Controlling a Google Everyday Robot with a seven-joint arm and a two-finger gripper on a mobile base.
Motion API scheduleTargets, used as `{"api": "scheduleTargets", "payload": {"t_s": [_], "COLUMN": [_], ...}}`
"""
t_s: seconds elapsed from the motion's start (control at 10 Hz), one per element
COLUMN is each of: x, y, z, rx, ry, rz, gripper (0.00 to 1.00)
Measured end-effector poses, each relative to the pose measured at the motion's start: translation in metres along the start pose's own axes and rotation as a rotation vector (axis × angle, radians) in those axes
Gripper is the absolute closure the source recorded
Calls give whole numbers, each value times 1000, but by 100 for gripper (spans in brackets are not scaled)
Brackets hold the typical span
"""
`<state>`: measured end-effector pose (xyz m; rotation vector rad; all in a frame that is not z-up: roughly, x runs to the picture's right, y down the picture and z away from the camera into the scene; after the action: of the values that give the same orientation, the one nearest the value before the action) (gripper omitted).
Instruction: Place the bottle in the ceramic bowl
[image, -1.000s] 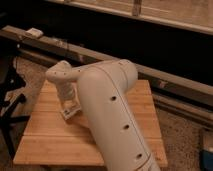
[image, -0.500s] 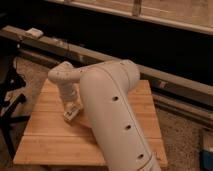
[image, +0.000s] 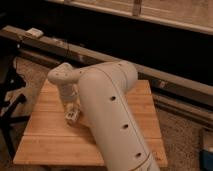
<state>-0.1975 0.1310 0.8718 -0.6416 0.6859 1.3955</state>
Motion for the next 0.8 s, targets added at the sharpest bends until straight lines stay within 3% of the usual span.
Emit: {"api": "scheduleTargets", "payload": {"t_s": [0.3,0.5,0.8], "x": [-9,-13,-8], "y": [5,4,-1], "z": [22,25,4], "rx": [-13,-41,-108], "ry": [52,74,48], "rz": [-21,-19,-26], "gripper": [38,55,85]}}
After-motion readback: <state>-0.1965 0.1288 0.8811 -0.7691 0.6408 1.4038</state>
